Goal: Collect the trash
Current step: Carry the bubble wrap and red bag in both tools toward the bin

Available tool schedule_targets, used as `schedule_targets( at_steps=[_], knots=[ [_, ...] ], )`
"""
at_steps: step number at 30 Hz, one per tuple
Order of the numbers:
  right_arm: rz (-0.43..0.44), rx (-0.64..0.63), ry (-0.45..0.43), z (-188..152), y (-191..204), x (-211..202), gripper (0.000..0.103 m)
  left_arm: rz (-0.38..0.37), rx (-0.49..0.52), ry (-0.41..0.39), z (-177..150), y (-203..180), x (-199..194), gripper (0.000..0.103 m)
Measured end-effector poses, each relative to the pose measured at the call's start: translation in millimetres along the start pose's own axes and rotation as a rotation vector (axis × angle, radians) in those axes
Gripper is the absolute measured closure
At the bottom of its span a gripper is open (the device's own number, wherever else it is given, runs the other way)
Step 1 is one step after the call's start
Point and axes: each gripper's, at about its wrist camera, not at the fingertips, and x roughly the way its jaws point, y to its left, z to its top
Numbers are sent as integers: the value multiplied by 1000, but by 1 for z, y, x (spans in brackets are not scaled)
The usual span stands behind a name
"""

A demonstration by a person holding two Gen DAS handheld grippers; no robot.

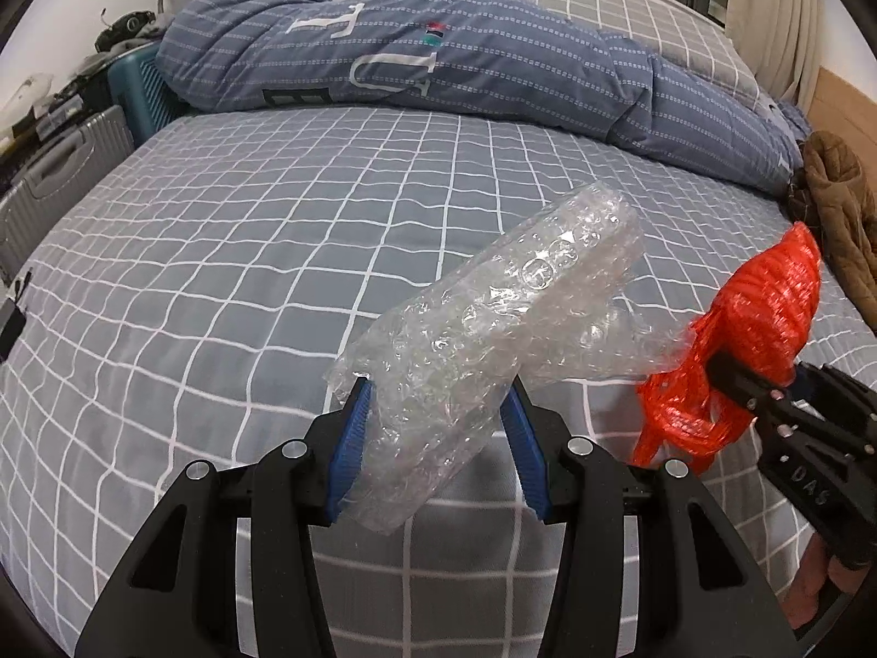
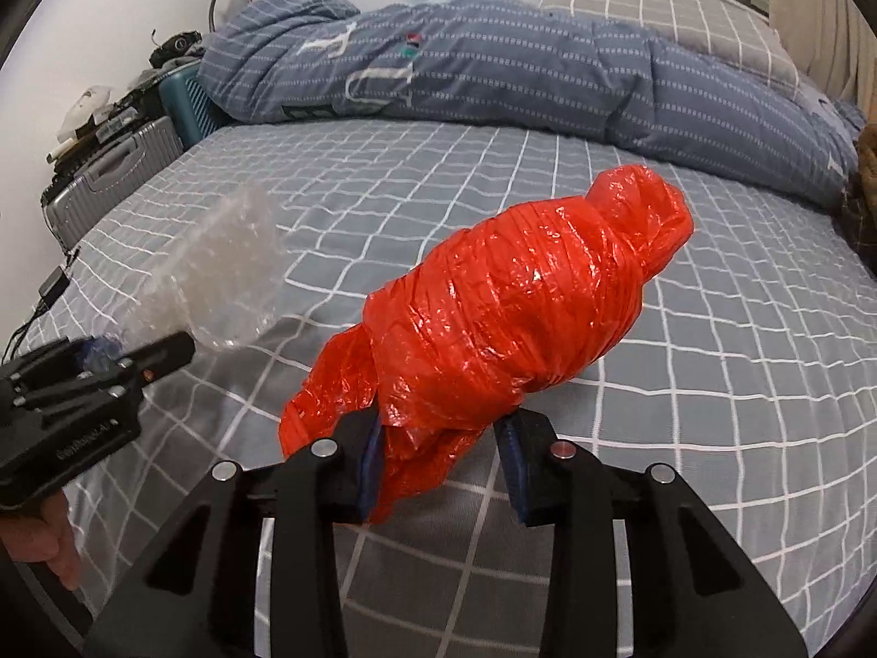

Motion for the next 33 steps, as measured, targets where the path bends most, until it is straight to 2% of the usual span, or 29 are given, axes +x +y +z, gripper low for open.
schedule_targets(
  at_steps=[12, 24, 33],
  knots=[
    [-7, -12, -27, -16, 4, -57, 69, -32, 9, -34, -11, -14, -44, 56],
    [-35, -8, -50, -42, 2, -100, 69, -53, 33, -66, -33, -28, -90, 56],
    [-53, -4, -75, -61, 1, -137, 69, -62, 45, -59, -57, -34, -111, 56]
  ],
)
